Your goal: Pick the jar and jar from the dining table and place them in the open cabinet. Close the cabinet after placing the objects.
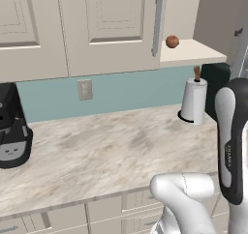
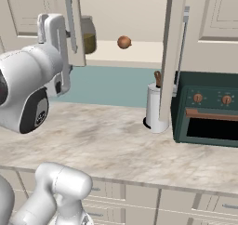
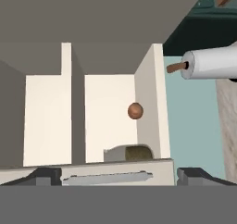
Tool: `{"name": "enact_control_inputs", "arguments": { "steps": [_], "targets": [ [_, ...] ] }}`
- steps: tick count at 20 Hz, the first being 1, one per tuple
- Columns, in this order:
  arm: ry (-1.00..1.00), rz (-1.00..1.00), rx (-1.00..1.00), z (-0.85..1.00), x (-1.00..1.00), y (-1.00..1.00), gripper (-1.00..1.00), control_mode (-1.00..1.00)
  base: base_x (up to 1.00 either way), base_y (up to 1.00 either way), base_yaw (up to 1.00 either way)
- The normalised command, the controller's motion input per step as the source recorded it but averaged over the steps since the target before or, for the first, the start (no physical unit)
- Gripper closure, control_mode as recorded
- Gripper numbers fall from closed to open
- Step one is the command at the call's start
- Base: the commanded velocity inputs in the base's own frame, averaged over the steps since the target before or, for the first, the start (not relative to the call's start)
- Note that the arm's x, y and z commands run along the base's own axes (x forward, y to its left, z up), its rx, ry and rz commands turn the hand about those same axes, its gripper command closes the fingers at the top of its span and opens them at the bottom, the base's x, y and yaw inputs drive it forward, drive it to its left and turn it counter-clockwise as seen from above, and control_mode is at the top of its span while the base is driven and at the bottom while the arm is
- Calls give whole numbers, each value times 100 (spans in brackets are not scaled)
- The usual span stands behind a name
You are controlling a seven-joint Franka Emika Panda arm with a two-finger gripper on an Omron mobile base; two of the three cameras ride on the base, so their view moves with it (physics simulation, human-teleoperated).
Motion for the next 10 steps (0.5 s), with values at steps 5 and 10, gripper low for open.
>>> {"name": "enact_control_inputs", "arguments": {
  "steps": [5,10],
  "targets": [
    [0,0,0,21,-44,-12,-100,-100,0,0,0],
    [0,0,0,3,-41,-15,-100,-100,0,0,0]
  ]
}}
